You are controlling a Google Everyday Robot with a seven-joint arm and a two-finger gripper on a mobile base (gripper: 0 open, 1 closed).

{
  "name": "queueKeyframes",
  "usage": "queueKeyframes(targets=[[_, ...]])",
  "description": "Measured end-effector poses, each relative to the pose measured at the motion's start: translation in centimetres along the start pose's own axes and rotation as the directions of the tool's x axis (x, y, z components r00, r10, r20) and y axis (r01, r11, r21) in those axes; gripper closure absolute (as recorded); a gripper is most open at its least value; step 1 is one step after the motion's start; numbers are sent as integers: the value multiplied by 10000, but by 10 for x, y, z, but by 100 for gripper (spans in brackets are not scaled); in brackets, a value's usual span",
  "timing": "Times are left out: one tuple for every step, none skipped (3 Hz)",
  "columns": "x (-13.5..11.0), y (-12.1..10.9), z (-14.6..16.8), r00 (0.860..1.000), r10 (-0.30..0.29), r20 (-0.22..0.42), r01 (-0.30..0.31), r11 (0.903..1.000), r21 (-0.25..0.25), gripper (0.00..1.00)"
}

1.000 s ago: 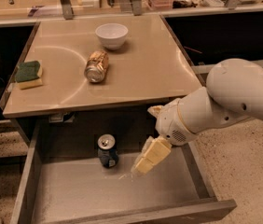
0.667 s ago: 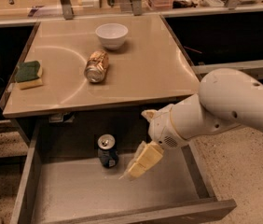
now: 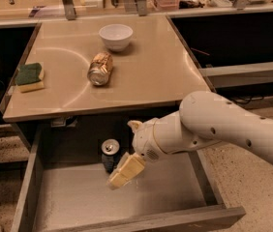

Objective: Pick pepsi can from top drawer and place on counter

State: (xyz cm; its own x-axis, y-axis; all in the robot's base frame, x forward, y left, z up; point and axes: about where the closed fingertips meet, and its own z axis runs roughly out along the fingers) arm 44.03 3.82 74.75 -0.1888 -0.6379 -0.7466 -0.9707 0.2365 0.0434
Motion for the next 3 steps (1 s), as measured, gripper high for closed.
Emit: queueKeyframes(targets=[[-1,-6,20,9981,12,616,-12,10000,2,0],[2,-17,35,9952,41,982,-53,9999,123,0],[6,-30,48,9923,130,1230,-149,9998,150,0]])
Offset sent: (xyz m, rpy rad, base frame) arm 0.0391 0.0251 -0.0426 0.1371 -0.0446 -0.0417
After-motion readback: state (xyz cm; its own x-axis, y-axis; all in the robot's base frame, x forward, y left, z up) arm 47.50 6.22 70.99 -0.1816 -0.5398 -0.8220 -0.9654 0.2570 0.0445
